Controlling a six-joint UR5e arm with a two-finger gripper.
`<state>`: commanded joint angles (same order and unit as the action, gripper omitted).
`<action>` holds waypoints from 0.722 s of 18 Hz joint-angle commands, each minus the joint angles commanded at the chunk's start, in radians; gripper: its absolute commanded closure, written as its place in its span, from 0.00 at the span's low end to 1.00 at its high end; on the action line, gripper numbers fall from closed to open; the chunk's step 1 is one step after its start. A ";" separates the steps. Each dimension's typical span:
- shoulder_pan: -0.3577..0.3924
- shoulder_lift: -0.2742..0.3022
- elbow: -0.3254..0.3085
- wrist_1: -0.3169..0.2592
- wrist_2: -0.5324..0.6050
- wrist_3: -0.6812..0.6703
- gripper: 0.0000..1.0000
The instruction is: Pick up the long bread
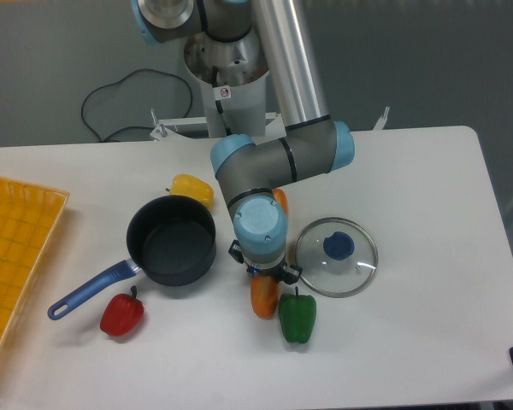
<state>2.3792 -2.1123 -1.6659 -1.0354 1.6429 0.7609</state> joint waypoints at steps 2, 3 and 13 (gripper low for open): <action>-0.002 0.002 0.000 0.000 0.000 -0.002 0.74; -0.002 0.002 0.000 0.000 0.000 -0.002 0.77; -0.002 0.038 0.037 -0.063 0.023 0.058 0.87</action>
<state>2.3777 -2.0740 -1.6292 -1.0982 1.6659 0.8191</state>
